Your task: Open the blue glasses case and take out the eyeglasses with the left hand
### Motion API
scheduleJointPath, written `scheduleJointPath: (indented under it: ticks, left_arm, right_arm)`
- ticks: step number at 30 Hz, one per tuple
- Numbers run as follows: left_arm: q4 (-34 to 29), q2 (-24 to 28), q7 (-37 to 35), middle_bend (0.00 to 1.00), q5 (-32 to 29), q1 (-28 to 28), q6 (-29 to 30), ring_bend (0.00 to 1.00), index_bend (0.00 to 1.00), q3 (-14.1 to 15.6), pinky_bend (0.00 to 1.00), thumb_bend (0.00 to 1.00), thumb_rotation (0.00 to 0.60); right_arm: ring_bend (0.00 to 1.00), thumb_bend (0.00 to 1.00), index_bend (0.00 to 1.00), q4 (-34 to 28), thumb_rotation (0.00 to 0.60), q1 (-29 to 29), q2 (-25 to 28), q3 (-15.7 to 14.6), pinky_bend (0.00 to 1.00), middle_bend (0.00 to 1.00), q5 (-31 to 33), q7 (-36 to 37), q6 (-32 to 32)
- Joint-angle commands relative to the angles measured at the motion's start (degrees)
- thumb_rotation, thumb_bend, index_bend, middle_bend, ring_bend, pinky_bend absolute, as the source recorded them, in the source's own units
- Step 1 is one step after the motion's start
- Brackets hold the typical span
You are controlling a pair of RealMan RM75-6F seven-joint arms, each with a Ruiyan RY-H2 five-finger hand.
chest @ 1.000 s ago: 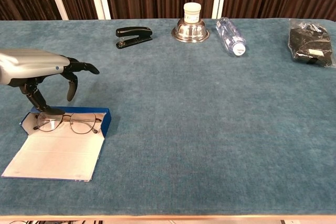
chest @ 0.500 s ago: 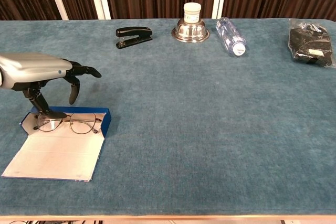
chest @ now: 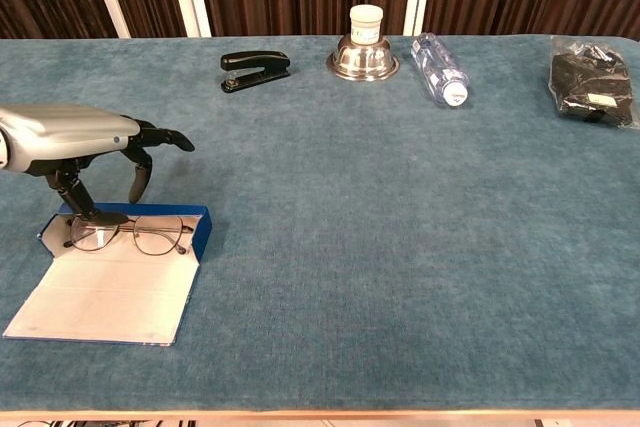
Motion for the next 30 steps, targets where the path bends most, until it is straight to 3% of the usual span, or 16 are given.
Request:
scheduleJointPath:
  ticks: [1, 11, 30]
  left_arm:
    - [0.08, -0.1, -0.1, 0.49, 0.04, 0.08, -0.14, 0.04, 0.08, -0.08, 0.04, 0.3, 0.6]
    - [0.36, -0.34, -0.44, 0.51, 0.34, 0.47, -0.36, 0.04, 0.09, -0.13, 0.04, 0.37, 0.6]
    - [5.45, -1.99, -0.71, 0.51, -1.18, -0.67, -1.91, 0.04, 0.1, -2.64, 0.04, 0.37, 0.6]
  right_arm:
    - [0.0, 0.2, 0.0, 0.01, 0.6, -0.01, 0.0, 0.0, 0.2, 0.0, -0.02, -0.01, 0.03]
    - [0.0, 0.2, 0.0, 0.02, 0.6, -0.01, 0.01, 0.01, 0.2, 0.0, -0.01, 0.0, 0.03]
    - [0.0, 0.2, 0.0, -0.03, 0.6, -0.03, 0.06, 0.02, 0.2, 0.0, 0.11, 0.19, -0.06]
